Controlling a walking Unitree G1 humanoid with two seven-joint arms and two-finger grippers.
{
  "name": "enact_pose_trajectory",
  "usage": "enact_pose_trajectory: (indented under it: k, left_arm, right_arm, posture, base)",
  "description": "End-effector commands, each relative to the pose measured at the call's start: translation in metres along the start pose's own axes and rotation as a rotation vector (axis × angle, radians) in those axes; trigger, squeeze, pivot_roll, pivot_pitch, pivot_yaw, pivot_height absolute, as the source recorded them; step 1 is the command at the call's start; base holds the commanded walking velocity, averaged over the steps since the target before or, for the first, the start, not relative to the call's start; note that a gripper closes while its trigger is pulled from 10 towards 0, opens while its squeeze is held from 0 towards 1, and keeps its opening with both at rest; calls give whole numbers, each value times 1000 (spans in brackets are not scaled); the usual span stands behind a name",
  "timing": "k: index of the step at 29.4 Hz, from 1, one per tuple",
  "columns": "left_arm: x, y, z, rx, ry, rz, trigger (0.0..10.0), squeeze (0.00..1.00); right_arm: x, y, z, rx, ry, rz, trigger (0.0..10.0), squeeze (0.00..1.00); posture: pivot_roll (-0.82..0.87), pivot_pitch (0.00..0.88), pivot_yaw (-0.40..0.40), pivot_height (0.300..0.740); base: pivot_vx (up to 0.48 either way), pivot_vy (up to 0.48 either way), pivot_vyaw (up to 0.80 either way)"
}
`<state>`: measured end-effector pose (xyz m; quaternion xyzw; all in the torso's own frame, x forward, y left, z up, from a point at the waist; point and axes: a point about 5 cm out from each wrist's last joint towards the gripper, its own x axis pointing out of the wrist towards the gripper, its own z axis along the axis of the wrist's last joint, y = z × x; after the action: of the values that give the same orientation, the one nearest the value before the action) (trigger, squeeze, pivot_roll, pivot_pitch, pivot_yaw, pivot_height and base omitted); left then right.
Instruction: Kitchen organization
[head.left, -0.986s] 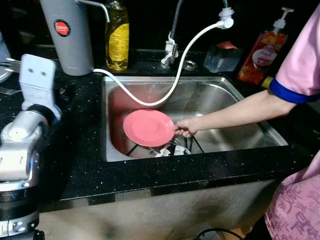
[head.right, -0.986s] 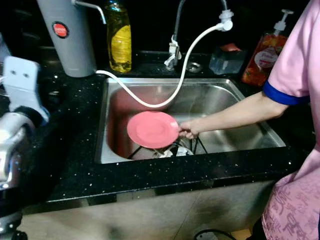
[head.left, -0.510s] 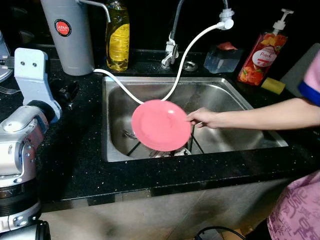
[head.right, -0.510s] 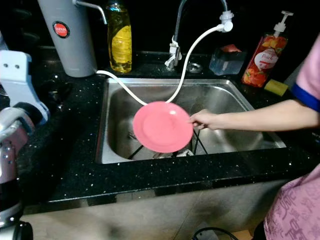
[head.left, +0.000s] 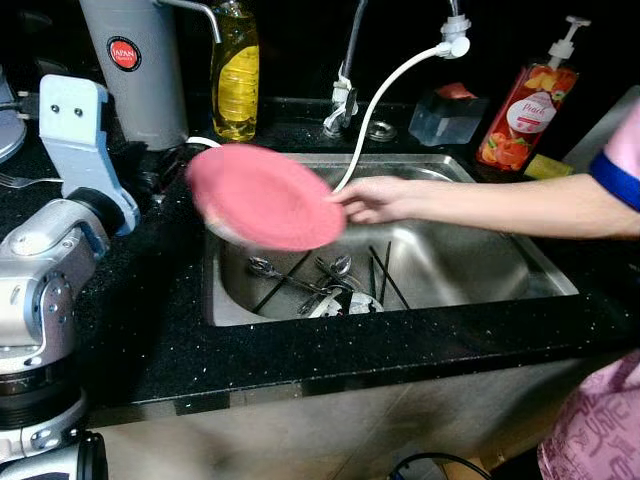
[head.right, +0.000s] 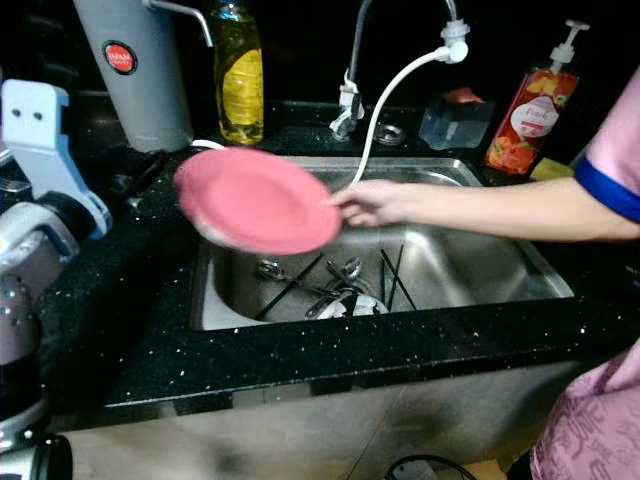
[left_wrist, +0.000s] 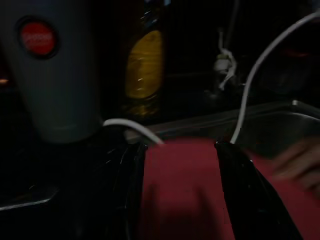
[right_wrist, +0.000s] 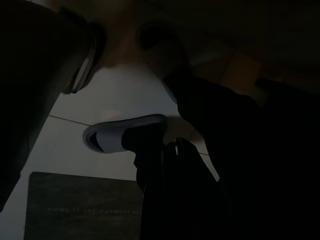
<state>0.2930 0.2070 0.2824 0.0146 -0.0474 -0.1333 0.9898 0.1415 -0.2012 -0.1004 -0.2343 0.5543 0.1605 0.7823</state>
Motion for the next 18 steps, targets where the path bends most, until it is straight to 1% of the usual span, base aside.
enact_pose_trajectory:
  k: [1,2,3,5,7,9,11,13,15,18]
  left_arm:
    - [1,-7,-1,25,-7,-11,10000,0]
    - [1,-7,-1,25,-7,-11,10000,0]
    - [2,-6,0,64,-12,11,10000,0]
    - [2,-4,1,70,-18,25,10000,0]
    - [2,1,6,79,-42,62,10000,0]
    - [2,3,9,95,-57,81,10000,0]
    - [0,5,12,129,-67,90,10000,0]
    - [0,5,13,141,-71,91,10000,0]
    - [-1,6,14,161,-96,116,10000,0]
    - [1,6,12,184,-89,131,10000,0]
  right_arm:
    - [0,-1,-2,20,4,9,10000,0]
    - [0,-1,-2,20,4,9,10000,0]
    - [0,2,2,77,-15,41,10000,0]
    - [0,3,4,90,-25,56,10000,0]
    - [1,7,9,123,-53,93,10000,0]
    - [1,8,11,106,-60,102,10000,0]
    - [1,9,12,93,-65,101,10000,0]
    - [1,9,12,92,-67,100,10000,0]
    - [1,9,14,94,-83,87,10000,0]
    - [1,10,15,95,-84,88,10000,0]
  posture:
    - [191,0,-106,740]
    - [191,0,-106,740]
    - [197,0,-106,740]
    - [201,0,-105,740]
    - [212,0,-109,740]
    - [214,0,-110,740]
    - [212,0,-108,740]
    - [212,0,-108,740]
    - [212,0,-107,740]
    - [220,0,-106,740]
  base:
    - [0,0,0]
    - [0,0,0]
    - [0,0,0]
    - [0,0,0]
    - [0,0,0]
    - [0,0,0]
    - [0,0,0]
    - [0,0,0]
    - [0,0,0]
    - [0,0,0]
